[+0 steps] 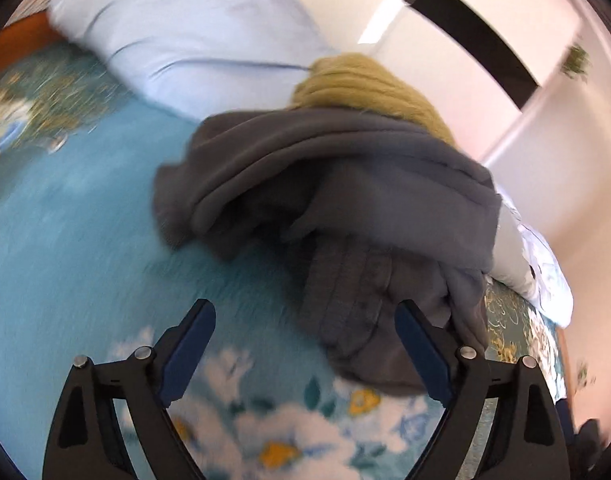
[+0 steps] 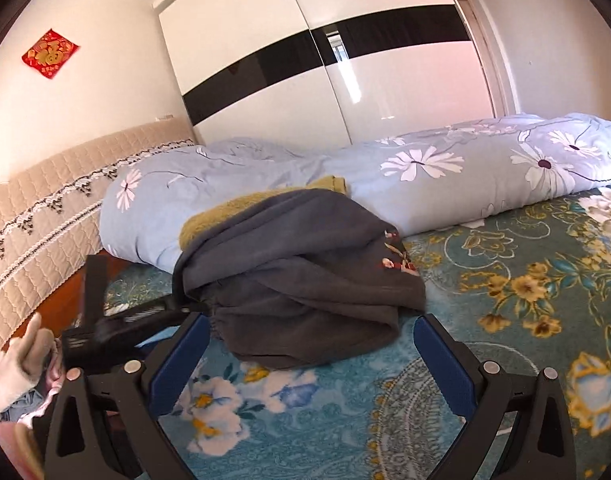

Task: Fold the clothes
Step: 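Grasp the dark grey sweatpants waistband with the left gripper and lift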

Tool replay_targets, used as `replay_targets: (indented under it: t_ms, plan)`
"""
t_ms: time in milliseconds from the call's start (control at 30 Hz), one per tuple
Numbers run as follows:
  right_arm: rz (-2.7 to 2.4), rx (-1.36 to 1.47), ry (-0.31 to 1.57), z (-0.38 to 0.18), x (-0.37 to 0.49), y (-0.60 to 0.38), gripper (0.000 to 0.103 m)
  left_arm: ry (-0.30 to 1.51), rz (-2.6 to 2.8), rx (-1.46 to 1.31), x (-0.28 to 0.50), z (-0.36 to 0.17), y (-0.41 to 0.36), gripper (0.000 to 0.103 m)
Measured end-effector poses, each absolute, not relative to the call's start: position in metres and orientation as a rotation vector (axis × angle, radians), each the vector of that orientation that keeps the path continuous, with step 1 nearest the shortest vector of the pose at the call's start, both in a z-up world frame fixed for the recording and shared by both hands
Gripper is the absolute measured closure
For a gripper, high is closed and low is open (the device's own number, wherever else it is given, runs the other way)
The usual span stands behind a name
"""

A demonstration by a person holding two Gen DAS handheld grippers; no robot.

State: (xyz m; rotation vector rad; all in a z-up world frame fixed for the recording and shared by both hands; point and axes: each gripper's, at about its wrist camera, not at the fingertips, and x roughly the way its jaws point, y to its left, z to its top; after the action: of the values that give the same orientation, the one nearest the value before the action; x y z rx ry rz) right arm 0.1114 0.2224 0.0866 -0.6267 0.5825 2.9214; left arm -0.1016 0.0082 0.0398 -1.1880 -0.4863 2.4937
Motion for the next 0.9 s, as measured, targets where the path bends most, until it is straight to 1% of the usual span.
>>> replay_targets:
  t_ms: [33,100,167,200,233,300,333,400,467,533,667,700,800,900]
  plan:
    - [2.930,-0.595,0.606,0.087,0.114,0.223,0.000,-0.491,2.490,-1.188,-0.106,0.036,0.009,0.012]
    - [2.951,-0.553,0.632,0.088,0.116,0.225,0.000,-0.603,2.433,-1.192,-0.118,0.028,0.004,0.013]
    - [2.960,-0.545,0.641,0.088,0.115,0.226,0.000,-0.706,2.364,-1.168,-0.122,0.023,0.002,0.021]
    - [2.960,-0.548,0.645,0.087,0.115,0.226,0.000,-0.755,2.314,-1.157,-0.123,0.019,0.003,0.034]
    - [2.960,-0.552,0.649,0.087,0.115,0.227,0.000,-0.794,2.276,-1.139,-0.121,0.017,0.005,0.051]
    - [2.960,-0.558,0.657,0.087,0.114,0.228,0.000,-0.804,2.266,-1.106,-0.109,0.019,0.009,0.053]
    - [2.960,-0.561,0.661,0.086,0.114,0.228,0.000,-0.760,2.268,-1.080,-0.101,0.023,0.011,0.058]
    - [2.960,-0.568,0.668,0.086,0.113,0.229,0.000,-0.651,2.233,-1.003,-0.075,0.036,0.013,0.073]
    - [2.960,-0.574,0.676,0.085,0.113,0.231,0.000,-0.567,2.179,-0.908,-0.052,0.046,0.016,0.073]
    - [2.960,-0.581,0.684,0.085,0.113,0.232,0.000,-0.542,2.097,-0.898,-0.043,0.044,0.025,0.073]
    - [2.956,-0.590,0.689,0.084,0.111,0.233,0.000,-0.665,1.968,-0.921,-0.053,0.020,0.037,0.073]
    - [2.956,-0.590,0.697,0.083,0.111,0.234,0.000,-0.703,1.974,-0.951,-0.059,0.009,0.042,0.071]
    - [2.943,-0.588,0.731,0.080,0.111,0.240,0.000,-0.707,2.020,-1.076,-0.070,-0.019,0.061,0.070]
    - [2.927,-0.583,0.775,0.077,0.111,0.246,0.000,-0.668,2.042,-1.023,-0.051,-0.022,0.075,0.070]
